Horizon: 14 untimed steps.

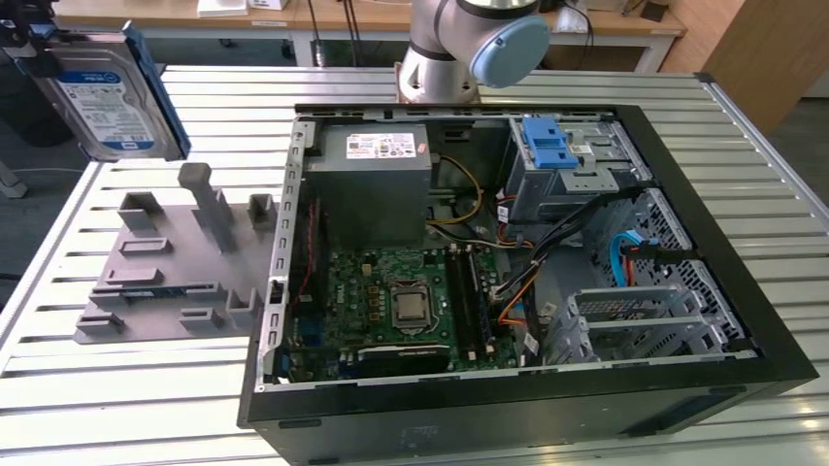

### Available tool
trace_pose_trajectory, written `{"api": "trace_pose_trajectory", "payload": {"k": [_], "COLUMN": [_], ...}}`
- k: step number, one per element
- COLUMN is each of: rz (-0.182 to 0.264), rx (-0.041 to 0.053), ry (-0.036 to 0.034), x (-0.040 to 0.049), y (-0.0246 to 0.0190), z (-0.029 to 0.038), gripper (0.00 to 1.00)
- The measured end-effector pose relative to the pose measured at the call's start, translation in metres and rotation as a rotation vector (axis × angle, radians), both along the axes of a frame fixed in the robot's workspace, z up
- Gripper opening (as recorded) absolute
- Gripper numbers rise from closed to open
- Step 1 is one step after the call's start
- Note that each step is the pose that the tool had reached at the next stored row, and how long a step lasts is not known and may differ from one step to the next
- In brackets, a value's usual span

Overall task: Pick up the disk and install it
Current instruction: 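Pick up the disk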

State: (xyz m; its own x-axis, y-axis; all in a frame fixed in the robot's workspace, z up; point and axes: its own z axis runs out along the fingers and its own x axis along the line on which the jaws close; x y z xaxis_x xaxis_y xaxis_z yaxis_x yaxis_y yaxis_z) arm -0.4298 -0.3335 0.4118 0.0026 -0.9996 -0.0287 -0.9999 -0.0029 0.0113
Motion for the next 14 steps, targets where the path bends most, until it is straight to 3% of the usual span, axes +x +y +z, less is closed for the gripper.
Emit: {"api": "trace_pose_trajectory", "payload": {"k": [14], "rz": [0.000], "rx": [0.0000], "ry": [0.0001], "x": [0.0000], "y": [0.0000], "z": [0.0111], "gripper": [0.36]}}
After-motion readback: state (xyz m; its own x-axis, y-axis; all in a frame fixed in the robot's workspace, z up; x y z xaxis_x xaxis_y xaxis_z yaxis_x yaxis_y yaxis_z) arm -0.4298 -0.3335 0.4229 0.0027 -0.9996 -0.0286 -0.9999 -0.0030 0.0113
